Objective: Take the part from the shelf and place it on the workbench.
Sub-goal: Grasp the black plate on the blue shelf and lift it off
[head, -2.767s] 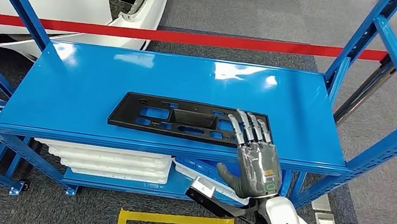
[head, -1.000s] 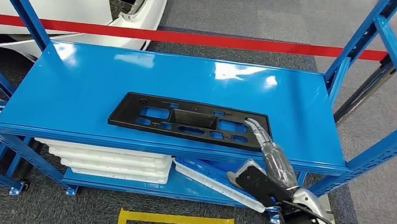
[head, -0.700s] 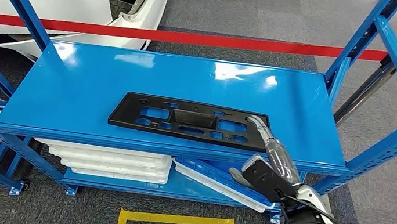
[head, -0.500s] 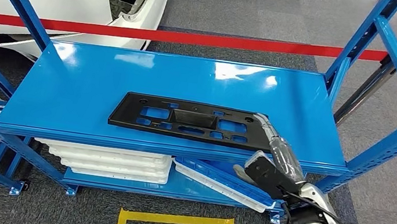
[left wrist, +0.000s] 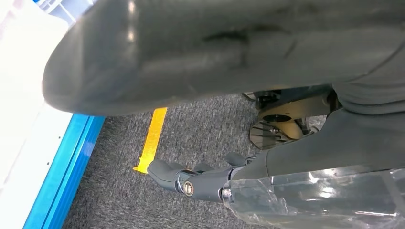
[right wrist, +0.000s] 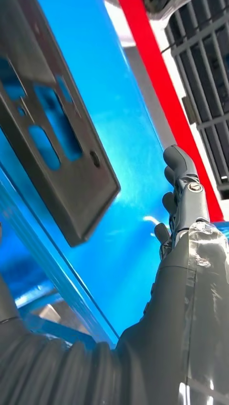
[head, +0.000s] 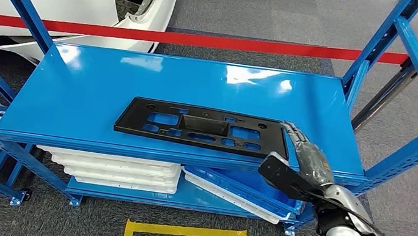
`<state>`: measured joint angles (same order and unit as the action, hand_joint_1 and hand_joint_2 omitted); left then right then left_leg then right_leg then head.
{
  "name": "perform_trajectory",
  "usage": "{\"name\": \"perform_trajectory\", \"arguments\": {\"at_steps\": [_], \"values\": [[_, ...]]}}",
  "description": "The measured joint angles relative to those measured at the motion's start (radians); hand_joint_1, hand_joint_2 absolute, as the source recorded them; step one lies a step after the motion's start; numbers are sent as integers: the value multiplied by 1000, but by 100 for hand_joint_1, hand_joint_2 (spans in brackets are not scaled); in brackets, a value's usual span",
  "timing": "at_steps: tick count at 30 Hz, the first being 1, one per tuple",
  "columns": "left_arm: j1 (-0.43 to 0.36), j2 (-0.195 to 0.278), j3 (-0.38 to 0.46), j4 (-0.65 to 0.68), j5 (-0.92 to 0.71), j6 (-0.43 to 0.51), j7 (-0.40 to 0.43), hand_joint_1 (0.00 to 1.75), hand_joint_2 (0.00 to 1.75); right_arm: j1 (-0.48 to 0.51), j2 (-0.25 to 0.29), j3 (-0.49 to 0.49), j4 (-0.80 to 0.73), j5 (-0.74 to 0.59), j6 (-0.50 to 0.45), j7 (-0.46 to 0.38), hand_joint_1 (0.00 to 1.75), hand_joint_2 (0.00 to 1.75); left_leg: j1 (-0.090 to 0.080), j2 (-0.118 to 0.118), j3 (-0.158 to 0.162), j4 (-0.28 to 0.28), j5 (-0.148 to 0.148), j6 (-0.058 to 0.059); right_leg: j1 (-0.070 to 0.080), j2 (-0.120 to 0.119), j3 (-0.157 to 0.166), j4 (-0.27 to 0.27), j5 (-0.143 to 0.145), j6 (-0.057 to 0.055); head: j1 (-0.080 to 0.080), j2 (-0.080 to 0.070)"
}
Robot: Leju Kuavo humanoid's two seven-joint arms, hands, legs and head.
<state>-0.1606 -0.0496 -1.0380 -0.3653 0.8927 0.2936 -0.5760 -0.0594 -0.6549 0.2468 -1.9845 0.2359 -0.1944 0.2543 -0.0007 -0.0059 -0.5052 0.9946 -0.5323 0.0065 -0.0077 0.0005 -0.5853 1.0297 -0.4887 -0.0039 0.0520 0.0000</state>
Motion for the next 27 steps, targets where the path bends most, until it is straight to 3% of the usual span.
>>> {"name": "perform_trajectory", "arguments": {"at_steps": [8,27], "values": [[-1,0,0,0,7,-4,3,0,0,-56,-37,10,23,-27,68,15,0,175,0,0,0,0,0,0,0,0,0,0,0,0,0,0],[-10,0,0,0,4,-15,13,0,0,-146,-60,76,89,-107,151,6,0,175,0,0,0,0,0,0,0,-1,0,0,0,0,0,0]]}}
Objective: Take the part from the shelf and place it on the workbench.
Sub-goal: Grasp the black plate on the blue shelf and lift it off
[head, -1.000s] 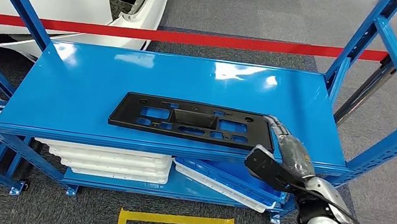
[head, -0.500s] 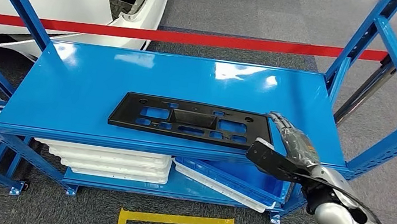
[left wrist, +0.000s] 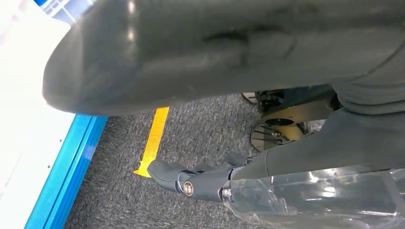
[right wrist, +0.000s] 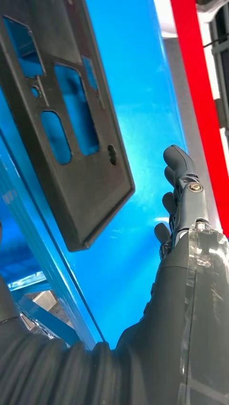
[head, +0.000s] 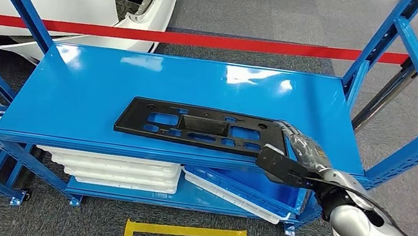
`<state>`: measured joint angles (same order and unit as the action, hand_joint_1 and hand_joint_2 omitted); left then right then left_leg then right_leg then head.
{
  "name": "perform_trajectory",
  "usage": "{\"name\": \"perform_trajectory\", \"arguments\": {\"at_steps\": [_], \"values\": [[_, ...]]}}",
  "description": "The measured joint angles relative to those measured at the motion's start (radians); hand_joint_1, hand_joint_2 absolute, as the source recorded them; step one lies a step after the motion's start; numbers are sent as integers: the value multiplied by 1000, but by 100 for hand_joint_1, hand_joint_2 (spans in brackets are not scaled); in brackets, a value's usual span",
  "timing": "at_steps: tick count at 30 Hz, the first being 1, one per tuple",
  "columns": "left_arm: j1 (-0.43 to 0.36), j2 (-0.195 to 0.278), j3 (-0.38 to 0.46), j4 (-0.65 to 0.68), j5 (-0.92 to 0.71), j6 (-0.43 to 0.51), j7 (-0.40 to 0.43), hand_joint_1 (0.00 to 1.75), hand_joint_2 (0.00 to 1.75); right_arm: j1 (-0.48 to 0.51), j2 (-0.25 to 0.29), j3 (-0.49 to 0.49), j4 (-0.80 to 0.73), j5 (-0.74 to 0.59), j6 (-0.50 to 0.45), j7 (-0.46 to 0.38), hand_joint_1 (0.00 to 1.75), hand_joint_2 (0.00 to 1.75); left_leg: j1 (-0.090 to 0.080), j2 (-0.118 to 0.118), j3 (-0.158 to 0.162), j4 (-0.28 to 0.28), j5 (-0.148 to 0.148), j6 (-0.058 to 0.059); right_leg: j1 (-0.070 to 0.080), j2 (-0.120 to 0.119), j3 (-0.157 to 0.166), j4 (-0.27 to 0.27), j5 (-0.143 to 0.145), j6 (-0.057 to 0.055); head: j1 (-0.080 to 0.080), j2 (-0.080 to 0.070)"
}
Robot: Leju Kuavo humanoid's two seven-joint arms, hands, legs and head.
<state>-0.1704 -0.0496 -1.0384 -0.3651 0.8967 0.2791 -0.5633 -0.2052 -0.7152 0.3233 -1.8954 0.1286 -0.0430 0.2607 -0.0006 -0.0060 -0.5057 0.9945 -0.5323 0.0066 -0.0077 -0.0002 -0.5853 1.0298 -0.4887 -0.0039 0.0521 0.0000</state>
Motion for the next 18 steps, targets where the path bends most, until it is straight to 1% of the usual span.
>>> {"name": "perform_trajectory", "arguments": {"at_steps": [6,18], "values": [[-4,0,0,0,-4,-1,2,0,0,-57,0,39,48,-20,32,-17,0,175,0,0,0,0,0,0,0,0,0,0,0,0,0,0],[-7,0,0,0,-16,-4,6,0,0,-140,3,117,143,8,44,-45,0,175,0,0,0,0,0,0,0,-1,0,0,0,0,0,0]]}}
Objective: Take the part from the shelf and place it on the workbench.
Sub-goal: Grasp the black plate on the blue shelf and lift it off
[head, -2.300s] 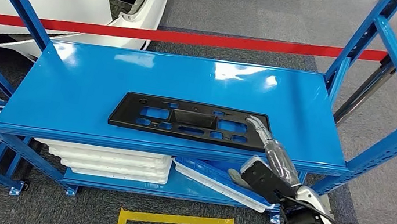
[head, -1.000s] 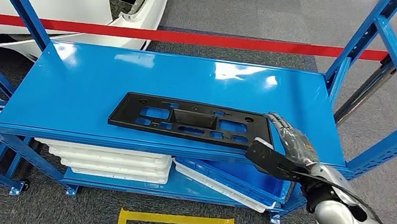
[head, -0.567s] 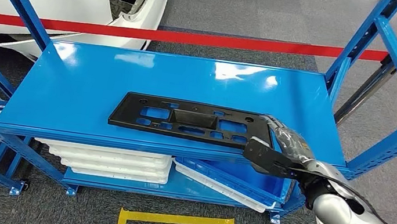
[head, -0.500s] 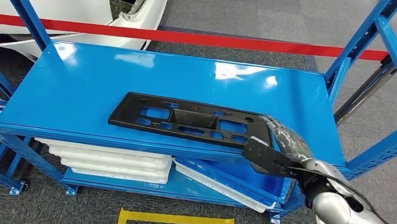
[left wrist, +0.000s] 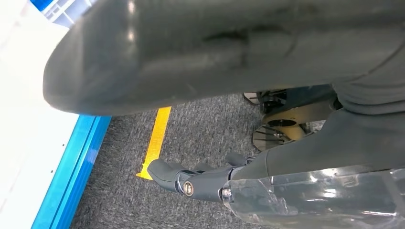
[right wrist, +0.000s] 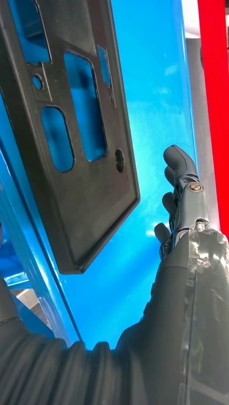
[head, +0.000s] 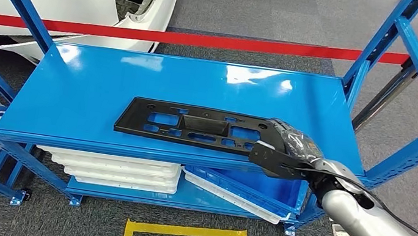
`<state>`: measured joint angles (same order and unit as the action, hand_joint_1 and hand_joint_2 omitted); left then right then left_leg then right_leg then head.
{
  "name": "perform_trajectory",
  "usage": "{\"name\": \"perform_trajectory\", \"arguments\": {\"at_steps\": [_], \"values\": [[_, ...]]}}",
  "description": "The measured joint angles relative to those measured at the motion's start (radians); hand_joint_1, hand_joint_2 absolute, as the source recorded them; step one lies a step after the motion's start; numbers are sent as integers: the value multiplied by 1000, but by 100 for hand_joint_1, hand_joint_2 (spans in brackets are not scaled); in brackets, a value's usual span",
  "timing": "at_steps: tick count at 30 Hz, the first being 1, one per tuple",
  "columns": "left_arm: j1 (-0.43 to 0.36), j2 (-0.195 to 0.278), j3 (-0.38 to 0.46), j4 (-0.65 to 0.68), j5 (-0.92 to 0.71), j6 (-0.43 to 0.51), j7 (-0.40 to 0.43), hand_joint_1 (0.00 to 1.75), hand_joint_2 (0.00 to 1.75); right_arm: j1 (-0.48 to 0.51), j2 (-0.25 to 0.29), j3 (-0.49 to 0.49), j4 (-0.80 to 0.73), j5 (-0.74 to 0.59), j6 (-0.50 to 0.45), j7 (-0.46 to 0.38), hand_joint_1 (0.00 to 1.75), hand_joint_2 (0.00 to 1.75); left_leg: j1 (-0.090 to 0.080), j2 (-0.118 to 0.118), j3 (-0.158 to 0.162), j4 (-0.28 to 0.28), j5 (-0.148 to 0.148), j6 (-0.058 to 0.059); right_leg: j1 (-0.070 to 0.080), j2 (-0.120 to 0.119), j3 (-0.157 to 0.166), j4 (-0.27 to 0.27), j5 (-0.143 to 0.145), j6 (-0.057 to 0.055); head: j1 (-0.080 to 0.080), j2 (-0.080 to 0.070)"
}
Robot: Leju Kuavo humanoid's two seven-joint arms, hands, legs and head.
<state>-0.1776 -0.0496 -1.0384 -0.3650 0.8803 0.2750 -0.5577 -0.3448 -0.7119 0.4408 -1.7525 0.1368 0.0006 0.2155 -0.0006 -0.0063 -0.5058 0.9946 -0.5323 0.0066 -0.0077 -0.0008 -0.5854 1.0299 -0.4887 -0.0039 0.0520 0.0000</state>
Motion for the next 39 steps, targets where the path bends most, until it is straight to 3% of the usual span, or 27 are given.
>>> {"name": "perform_trajectory", "arguments": {"at_steps": [22,39], "values": [[-4,0,0,0,0,0,2,0,0,-49,8,67,73,13,17,-9,0,175,0,0,0,0,0,0,0,0,0,0,0,0,0,0],[-4,0,0,0,2,1,2,0,0,-159,62,155,179,29,5,-50,0,175,0,0,0,0,0,0,0,0,0,0,0,0,0,0]]}}
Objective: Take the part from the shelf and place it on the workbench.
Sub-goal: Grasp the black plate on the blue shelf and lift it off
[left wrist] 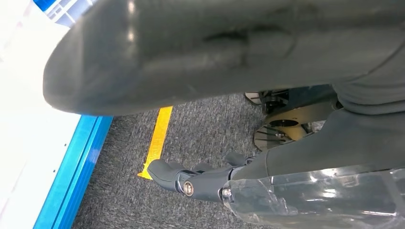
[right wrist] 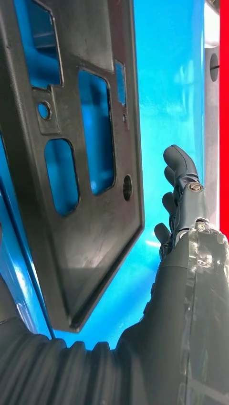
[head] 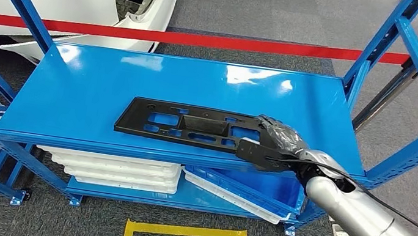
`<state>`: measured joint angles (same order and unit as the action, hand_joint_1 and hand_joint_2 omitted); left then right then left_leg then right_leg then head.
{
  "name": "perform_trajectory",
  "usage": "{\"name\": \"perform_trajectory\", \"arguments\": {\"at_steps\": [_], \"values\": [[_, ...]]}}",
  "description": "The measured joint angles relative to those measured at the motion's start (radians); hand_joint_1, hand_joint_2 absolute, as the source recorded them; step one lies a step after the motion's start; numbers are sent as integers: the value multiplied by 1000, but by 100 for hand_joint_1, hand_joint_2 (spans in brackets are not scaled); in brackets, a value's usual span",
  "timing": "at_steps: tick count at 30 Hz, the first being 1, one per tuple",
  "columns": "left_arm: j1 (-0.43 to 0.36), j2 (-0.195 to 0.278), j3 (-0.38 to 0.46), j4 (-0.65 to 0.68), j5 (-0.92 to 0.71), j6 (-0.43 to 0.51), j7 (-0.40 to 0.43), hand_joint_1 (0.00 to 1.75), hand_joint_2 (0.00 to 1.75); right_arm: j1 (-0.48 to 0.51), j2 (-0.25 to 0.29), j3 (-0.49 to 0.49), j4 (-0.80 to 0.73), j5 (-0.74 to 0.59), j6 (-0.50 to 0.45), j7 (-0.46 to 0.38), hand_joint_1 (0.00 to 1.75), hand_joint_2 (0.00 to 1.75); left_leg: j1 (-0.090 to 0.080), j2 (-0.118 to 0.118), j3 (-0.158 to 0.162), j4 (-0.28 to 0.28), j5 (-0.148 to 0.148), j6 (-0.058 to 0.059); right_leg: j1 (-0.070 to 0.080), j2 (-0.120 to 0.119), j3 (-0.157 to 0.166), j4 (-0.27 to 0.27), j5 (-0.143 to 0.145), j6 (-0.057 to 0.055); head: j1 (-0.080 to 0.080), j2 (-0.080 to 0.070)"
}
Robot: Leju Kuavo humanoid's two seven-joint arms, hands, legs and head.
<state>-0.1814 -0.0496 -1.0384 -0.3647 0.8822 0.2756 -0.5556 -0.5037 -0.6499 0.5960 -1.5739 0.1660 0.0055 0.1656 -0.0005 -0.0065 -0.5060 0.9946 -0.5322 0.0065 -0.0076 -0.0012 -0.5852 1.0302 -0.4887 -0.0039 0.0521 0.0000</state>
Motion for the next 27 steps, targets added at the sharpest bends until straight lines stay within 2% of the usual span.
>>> {"name": "perform_trajectory", "arguments": {"at_steps": [13,27], "values": [[1,0,0,0,7,0,-2,0,0,-70,43,64,108,4,-4,-32,0,175,0,0,0,0,0,0,0,0,0,0,0,0,0,0],[1,0,0,0,0,1,-2,0,0,-84,70,108,173,17,-31,-48,0,175,0,0,0,0,0,0,0,0,0,0,0,0,0,0]]}}
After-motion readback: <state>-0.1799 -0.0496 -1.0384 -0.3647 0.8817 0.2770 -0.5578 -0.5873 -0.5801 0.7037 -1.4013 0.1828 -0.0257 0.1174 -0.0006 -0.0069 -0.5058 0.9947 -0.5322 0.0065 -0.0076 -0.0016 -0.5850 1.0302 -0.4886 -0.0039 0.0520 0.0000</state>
